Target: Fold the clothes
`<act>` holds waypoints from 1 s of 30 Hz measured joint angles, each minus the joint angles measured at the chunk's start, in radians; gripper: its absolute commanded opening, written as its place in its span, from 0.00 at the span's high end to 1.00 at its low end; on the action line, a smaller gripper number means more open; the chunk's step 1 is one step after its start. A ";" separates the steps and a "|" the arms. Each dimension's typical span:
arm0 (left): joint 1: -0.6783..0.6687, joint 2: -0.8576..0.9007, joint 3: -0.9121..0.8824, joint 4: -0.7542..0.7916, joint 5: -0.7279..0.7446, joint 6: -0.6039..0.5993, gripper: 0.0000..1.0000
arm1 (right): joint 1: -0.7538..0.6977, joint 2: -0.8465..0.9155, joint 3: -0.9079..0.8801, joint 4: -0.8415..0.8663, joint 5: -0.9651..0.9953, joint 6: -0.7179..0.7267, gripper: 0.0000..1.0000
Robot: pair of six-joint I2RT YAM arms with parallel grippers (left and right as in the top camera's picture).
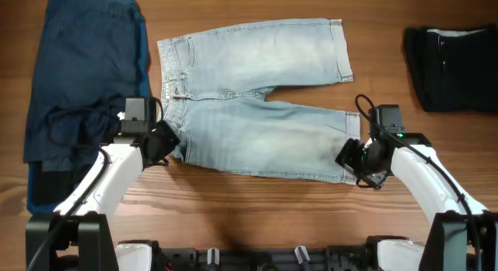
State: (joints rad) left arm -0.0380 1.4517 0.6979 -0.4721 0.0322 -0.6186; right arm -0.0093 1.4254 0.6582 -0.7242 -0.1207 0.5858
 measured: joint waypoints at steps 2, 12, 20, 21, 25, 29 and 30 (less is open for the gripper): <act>0.000 0.000 0.001 -0.024 0.000 0.000 0.96 | 0.000 0.000 -0.002 -0.053 -0.029 0.055 0.25; 0.000 -0.001 0.001 -0.056 0.000 0.000 0.96 | 0.038 0.000 -0.002 -0.064 -0.040 0.289 0.53; 0.000 -0.001 0.001 -0.078 0.000 0.000 0.96 | 0.072 0.024 -0.002 0.023 0.002 0.366 0.96; 0.000 -0.001 0.001 -0.080 0.000 0.000 0.96 | 0.072 0.037 -0.002 0.026 0.003 0.368 0.96; 0.000 -0.001 0.001 -0.085 0.000 0.000 0.96 | 0.072 0.047 -0.002 0.027 0.006 0.359 0.96; 0.000 -0.009 0.019 -0.150 0.007 0.000 0.96 | 0.072 0.036 0.000 0.016 0.008 0.359 0.96; 0.000 -0.021 0.031 -0.183 0.009 0.000 0.96 | 0.072 0.023 0.005 0.000 0.010 0.359 0.96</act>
State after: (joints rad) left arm -0.0380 1.4311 0.7292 -0.6548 0.0410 -0.6189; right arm 0.0631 1.4487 0.6632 -0.7242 -0.1112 0.9451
